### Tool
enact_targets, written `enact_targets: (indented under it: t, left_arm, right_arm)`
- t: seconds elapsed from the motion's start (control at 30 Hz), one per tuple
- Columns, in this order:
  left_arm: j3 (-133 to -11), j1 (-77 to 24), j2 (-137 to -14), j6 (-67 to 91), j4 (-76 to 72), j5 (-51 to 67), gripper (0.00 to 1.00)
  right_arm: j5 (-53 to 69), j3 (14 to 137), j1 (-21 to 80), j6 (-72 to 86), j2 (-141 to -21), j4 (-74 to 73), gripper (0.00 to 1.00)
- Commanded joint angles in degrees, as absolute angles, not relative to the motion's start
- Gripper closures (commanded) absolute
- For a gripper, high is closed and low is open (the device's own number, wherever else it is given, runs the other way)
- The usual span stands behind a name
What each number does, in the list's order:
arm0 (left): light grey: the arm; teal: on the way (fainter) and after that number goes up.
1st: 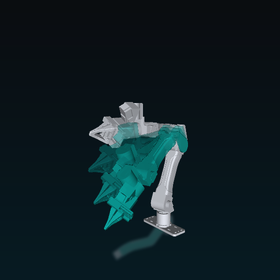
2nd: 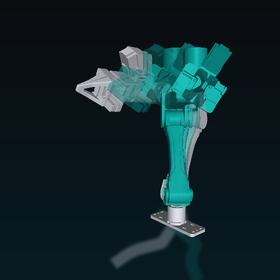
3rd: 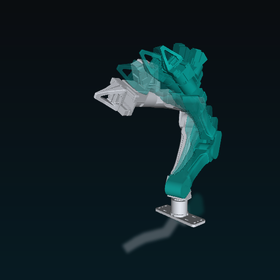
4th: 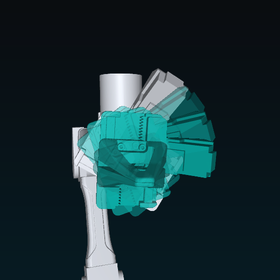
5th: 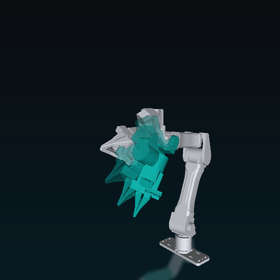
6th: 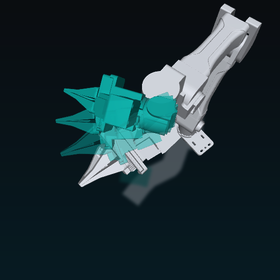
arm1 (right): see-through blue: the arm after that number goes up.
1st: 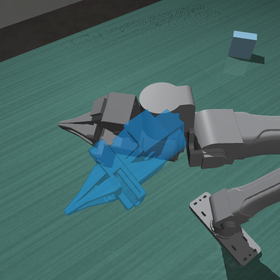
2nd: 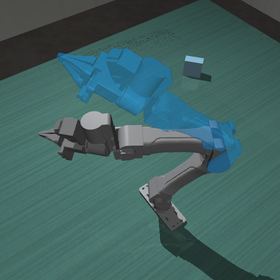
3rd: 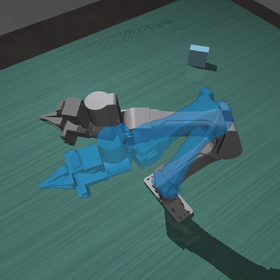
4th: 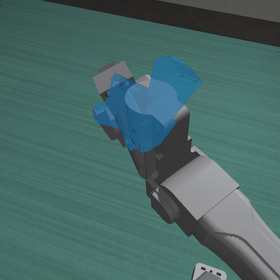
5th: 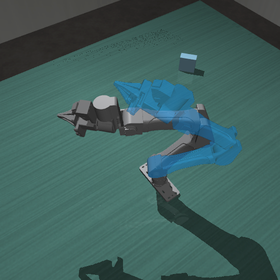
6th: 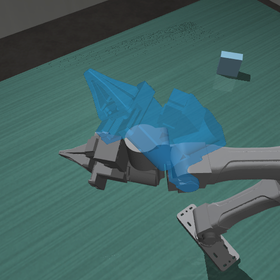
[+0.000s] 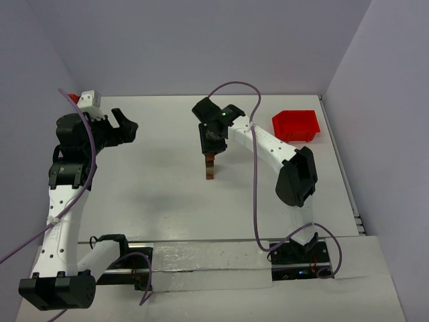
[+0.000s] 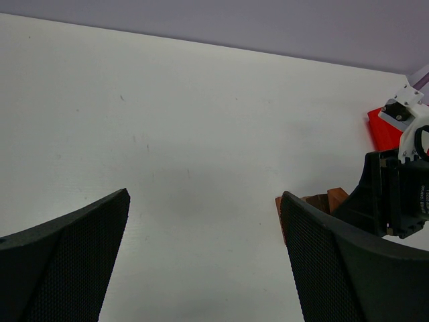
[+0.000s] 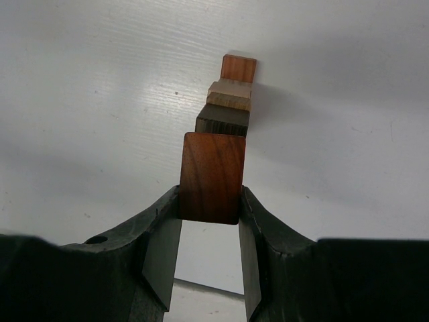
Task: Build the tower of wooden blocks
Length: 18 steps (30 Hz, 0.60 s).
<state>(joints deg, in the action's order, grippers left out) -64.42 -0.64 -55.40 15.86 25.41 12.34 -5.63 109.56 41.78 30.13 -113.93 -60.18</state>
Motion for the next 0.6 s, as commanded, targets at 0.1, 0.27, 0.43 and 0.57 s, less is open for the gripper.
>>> enact_targets:
  t: [0.1, 0.27, 0.43, 0.57]
  left_arm:
    - [-66.7, -0.3, -55.5, 16.2, 22.5, 12.6, 0.01]
    - [-66.6, -0.4, -55.6, 16.3, 22.5, 12.8, 0.01]
    - [-66.9, -0.4, -55.8, 16.3, 22.5, 12.9, 0.01]
    - [-67.0, -0.4, -55.8, 16.3, 22.6, 13.0, 0.01]
  right_arm:
    - [-5.9, 112.3, 41.1, 29.5, -114.6, -60.6, 0.83]
    - [-5.7, 112.2, 41.2, 29.4, -114.8, -60.5, 0.79]
    - [-5.5, 112.3, 41.1, 29.5, -114.9, -60.4, 0.77]
    - [-5.5, 112.3, 41.1, 29.5, -114.8, -60.5, 0.71]
